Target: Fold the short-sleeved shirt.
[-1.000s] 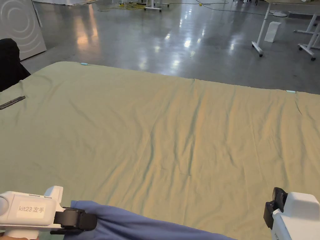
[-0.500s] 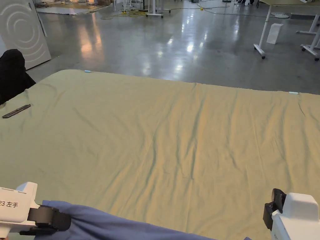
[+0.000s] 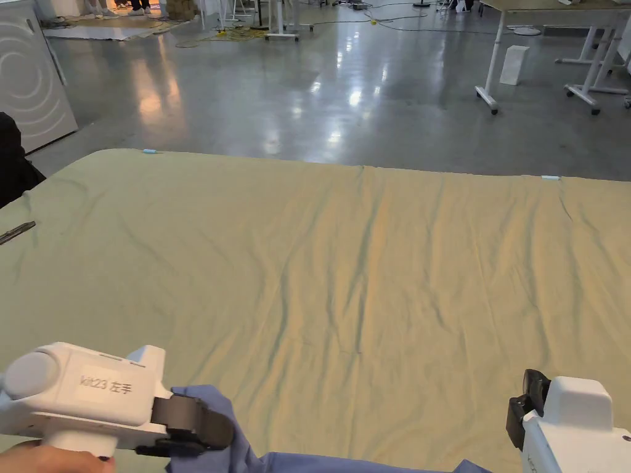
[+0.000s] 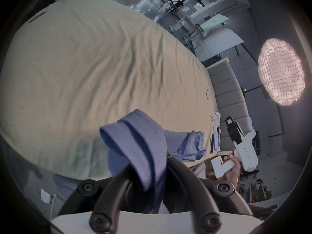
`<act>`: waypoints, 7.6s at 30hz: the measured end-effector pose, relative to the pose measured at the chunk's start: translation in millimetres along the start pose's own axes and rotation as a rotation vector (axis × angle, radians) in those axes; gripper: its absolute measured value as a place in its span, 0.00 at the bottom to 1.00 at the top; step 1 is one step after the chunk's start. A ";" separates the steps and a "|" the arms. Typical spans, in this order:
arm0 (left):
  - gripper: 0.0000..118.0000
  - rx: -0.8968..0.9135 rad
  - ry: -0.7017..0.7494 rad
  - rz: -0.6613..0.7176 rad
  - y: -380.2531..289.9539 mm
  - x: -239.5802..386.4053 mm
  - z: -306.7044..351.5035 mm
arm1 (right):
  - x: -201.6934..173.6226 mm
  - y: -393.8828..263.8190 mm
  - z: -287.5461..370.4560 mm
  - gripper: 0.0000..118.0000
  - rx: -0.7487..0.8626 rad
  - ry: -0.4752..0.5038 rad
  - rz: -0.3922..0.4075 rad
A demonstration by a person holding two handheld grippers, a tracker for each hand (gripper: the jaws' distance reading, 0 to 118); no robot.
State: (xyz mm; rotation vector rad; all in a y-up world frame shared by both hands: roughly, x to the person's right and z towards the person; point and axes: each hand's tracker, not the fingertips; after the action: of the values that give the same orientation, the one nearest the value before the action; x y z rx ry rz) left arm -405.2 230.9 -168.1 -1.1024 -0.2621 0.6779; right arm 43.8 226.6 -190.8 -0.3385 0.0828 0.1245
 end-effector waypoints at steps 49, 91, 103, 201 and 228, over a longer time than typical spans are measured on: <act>0.15 -0.148 0.140 -0.236 -54.1 93.0 -191.1 | 47.7 -21.7 7.9 0.00 -0.081 -0.094 -0.071; 0.62 -0.079 -0.133 0.076 -50.4 -88.9 -119.2 | 24.6 3.5 13.2 0.00 0.039 -0.024 -0.054; 0.17 -0.023 -0.226 0.079 -71.2 -78.9 -140.9 | 22.8 -0.5 16.0 0.00 0.015 -0.030 -0.043; 0.03 0.651 0.268 -0.609 -71.6 169.0 -93.1 | 28.3 20.9 22.8 0.00 0.118 -0.034 -0.045; 0.03 0.820 0.490 -0.448 -70.4 49.1 -47.8 | -73.8 -83.0 29.8 0.00 -0.121 0.203 0.115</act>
State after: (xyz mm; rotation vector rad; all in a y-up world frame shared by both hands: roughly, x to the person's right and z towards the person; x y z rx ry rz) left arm -316.5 206.9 -133.5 -0.3648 0.1878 0.0626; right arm -16.1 150.9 -128.2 -0.4668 0.2972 0.2098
